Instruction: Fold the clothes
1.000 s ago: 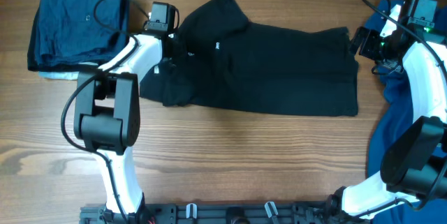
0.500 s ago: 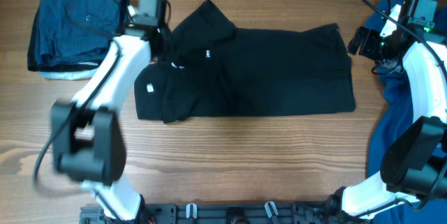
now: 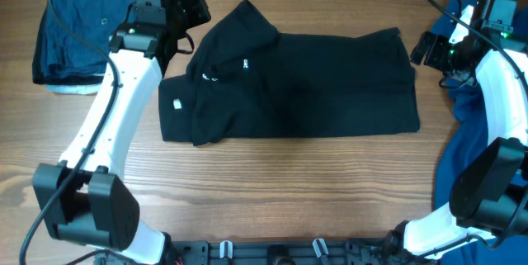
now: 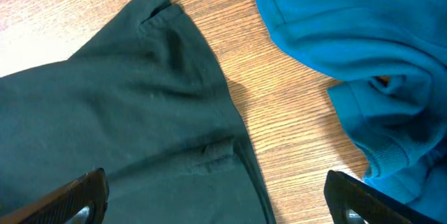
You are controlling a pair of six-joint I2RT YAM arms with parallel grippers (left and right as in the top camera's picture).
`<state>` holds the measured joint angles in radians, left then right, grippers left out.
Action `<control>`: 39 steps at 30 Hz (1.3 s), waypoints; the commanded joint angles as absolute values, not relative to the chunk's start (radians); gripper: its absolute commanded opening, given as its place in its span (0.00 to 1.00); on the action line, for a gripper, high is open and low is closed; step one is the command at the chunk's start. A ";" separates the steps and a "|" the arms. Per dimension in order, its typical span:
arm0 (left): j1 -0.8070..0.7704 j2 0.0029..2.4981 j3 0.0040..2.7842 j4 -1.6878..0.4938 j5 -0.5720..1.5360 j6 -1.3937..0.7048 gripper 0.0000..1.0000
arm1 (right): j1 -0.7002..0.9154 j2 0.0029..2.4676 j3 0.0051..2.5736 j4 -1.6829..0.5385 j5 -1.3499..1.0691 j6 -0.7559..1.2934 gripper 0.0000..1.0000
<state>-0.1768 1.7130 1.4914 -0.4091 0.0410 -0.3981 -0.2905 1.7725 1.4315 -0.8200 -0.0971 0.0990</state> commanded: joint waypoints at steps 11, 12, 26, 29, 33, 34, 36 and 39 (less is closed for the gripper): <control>-0.174 1.781 1.488 -0.377 0.063 -0.374 0.04 | -0.287 1.762 1.445 -0.755 -0.281 0.069 0.99; -0.174 1.790 1.488 -0.360 0.063 -0.374 0.04 | -0.280 1.768 1.445 -0.733 -0.343 0.051 0.66; -0.175 1.903 1.488 -0.303 0.063 -0.373 0.04 | -0.074 2.138 1.445 -0.189 -0.110 0.017 0.04; -0.175 1.913 1.488 -0.302 0.063 -0.373 0.04 | -0.079 2.203 1.445 -0.199 0.021 0.012 0.04; -0.175 1.948 1.488 -0.295 0.064 -0.369 0.04 | -0.094 2.216 1.445 -0.240 0.097 -0.031 0.04; -0.175 1.961 1.488 -0.290 0.064 -0.369 0.04 | -0.104 2.216 1.445 -0.256 0.115 -0.031 0.04; -0.177 1.994 1.488 -0.280 0.091 -0.368 0.04 | -0.125 2.218 1.445 -0.294 0.136 -0.024 0.04; -0.181 2.016 1.488 -0.265 0.157 -0.329 0.04 | -0.146 2.218 1.446 -0.302 0.131 -0.007 0.04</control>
